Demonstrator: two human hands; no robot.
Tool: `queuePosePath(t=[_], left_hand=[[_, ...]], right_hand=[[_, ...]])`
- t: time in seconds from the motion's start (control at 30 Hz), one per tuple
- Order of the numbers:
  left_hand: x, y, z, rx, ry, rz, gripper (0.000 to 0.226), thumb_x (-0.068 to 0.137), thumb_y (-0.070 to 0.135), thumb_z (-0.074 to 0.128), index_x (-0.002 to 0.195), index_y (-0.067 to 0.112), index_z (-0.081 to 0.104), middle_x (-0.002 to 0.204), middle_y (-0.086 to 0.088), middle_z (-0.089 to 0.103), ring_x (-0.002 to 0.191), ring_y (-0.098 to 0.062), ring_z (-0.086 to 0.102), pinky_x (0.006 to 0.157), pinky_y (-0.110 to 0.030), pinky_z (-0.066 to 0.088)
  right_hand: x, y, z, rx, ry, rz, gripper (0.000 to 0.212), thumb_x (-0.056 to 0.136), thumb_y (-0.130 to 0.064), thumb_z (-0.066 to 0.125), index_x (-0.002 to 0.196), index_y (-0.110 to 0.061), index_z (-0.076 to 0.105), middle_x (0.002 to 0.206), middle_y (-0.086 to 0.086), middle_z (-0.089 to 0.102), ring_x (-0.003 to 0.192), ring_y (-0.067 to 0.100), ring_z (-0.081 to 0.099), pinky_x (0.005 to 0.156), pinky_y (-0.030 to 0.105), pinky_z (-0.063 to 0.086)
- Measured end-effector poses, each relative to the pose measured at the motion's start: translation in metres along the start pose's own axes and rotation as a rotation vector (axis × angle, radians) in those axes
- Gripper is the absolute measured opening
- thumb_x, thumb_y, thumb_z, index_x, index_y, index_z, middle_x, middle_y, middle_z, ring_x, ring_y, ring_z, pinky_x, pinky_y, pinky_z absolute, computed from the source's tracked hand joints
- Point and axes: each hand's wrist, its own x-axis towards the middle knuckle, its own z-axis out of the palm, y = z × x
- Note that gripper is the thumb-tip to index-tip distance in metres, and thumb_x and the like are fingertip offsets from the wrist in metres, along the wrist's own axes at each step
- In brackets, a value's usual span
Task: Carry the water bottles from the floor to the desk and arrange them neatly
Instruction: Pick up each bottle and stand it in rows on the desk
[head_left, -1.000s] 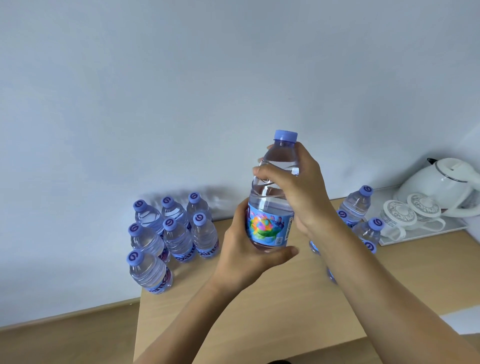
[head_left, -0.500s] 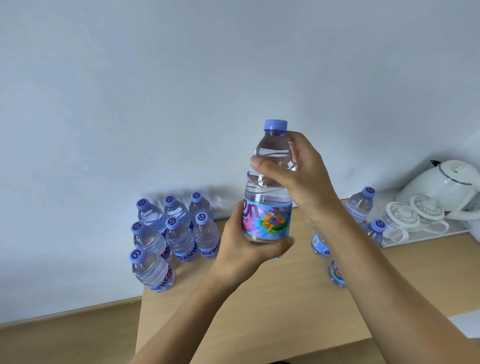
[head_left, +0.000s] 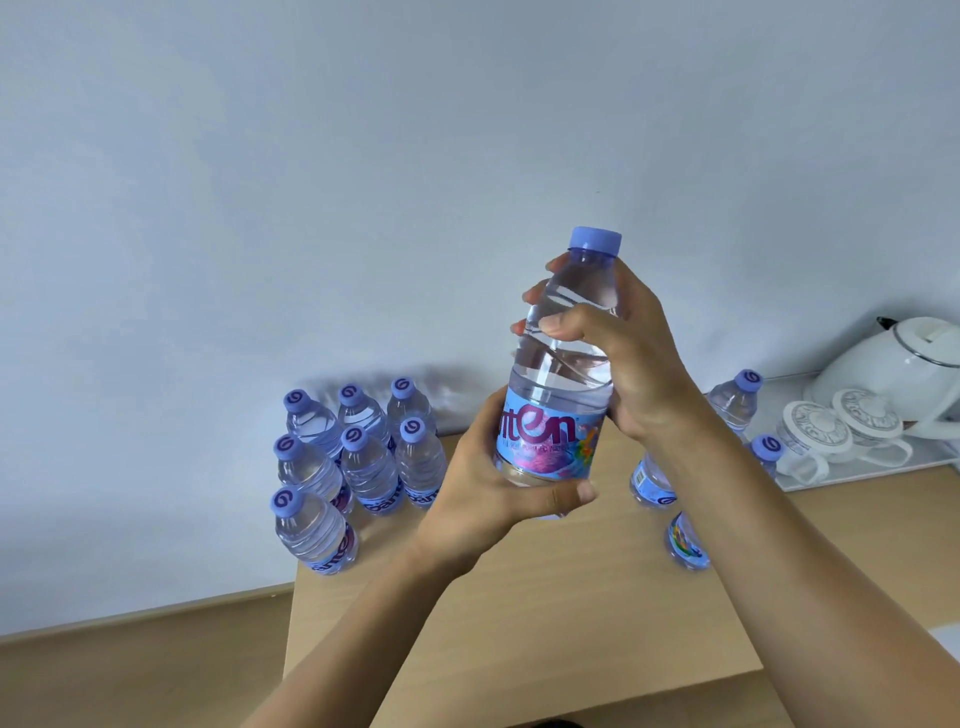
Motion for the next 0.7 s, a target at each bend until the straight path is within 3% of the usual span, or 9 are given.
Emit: queuePosePath(t=[0.1,0.27,0.4,0.53,0.7], left_hand=[[0.000,0.001,-0.002,0.058,0.032,0.026,0.058,0.061,0.007,0.087,0.111,0.017,0.060,0.094,-0.002,0.072,0.082,-0.018,0.070,0.065,-0.032,0.057],[-0.001,-0.003,0.003,0.178,0.190,0.099,0.067,0.056,0.015,0.091,0.116,0.018,0.059,0.097,0.005,0.073,0.085,-0.012,0.072,0.069,-0.022,0.055],[-0.003,-0.006,0.007,0.194,0.238,0.113,0.074,0.056,0.015,0.093,0.120,0.020,0.056,0.100,0.007,0.072,0.089,-0.011,0.071,0.071,-0.019,0.055],[-0.005,-0.004,0.004,0.158,0.190,0.084,0.080,0.055,0.014,0.095,0.123,0.020,0.054,0.105,0.005,0.072,0.094,-0.012,0.070,0.073,-0.021,0.056],[-0.005,0.005,-0.002,0.073,0.064,-0.002,0.069,0.054,0.015,0.093,0.113,0.018,0.058,0.098,-0.004,0.072,0.085,-0.019,0.069,0.068,-0.031,0.058]], right_hand=[[-0.001,0.001,0.001,0.015,-0.042,-0.009,0.043,0.062,-0.012,0.073,0.103,-0.017,0.062,0.097,0.006,0.071,0.090,0.035,0.071,0.083,0.051,0.057],[-0.008,0.001,0.014,-0.095,0.178,-0.034,0.040,0.070,-0.022,0.080,0.104,-0.019,0.059,0.099,0.003,0.069,0.083,0.017,0.070,0.066,0.026,0.056],[-0.011,0.003,0.022,-0.123,0.242,-0.056,0.037,0.069,-0.018,0.082,0.099,-0.018,0.060,0.088,-0.004,0.067,0.072,0.011,0.068,0.064,0.026,0.055],[-0.006,-0.002,0.021,-0.086,0.180,-0.020,0.029,0.065,-0.009,0.077,0.089,-0.019,0.063,0.078,-0.001,0.067,0.067,0.015,0.066,0.062,0.027,0.055],[0.000,-0.009,0.013,-0.020,-0.003,0.022,0.039,0.062,-0.008,0.078,0.098,-0.016,0.066,0.087,0.001,0.071,0.085,0.026,0.069,0.072,0.034,0.057]])
